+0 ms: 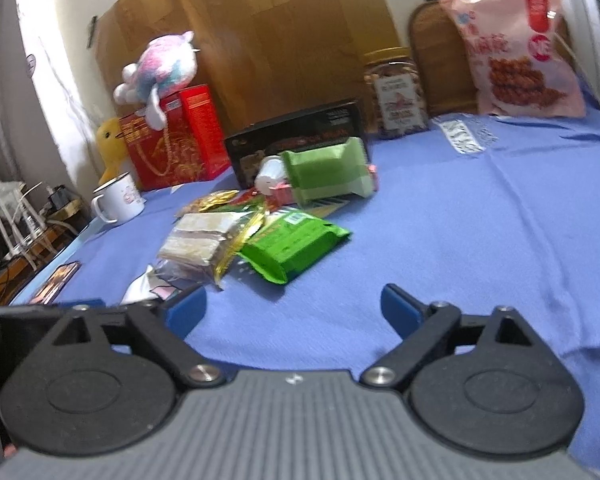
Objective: Organize snacks
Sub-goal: 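Lower the left tool onto the clear pastry bag and close it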
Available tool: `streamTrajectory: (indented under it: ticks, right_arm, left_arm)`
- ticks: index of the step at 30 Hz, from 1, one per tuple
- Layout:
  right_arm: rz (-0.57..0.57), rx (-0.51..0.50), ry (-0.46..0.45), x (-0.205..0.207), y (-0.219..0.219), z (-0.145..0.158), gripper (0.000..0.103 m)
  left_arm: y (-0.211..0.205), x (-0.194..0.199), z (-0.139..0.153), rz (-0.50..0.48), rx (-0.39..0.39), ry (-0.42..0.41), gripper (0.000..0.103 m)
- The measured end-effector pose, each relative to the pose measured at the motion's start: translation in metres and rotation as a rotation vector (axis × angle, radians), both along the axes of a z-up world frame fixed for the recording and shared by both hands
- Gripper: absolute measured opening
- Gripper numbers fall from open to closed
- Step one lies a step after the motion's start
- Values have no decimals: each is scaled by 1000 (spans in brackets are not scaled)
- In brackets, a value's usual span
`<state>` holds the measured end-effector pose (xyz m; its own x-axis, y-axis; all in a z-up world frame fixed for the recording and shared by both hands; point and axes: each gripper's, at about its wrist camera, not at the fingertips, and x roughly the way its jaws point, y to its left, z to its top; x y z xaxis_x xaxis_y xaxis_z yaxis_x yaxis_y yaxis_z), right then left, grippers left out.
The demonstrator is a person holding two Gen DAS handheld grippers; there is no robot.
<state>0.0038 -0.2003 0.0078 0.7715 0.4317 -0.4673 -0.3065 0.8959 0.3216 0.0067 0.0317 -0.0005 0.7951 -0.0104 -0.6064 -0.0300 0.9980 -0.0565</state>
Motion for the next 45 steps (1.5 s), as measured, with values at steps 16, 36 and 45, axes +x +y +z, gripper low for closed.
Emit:
streamTrajectory:
  ticks: [16, 36, 45]
  right_arm:
    - [325, -61, 39, 47, 58, -2, 54]
    - [396, -115, 55, 89, 77, -9, 62]
    - [410, -148, -18, 81, 79, -8, 43]
  left_arm:
    - [51, 62, 17, -112, -176, 14, 83]
    - [49, 88, -4, -241, -328, 115, 59]
    - [49, 75, 3, -242, -350, 95, 48]
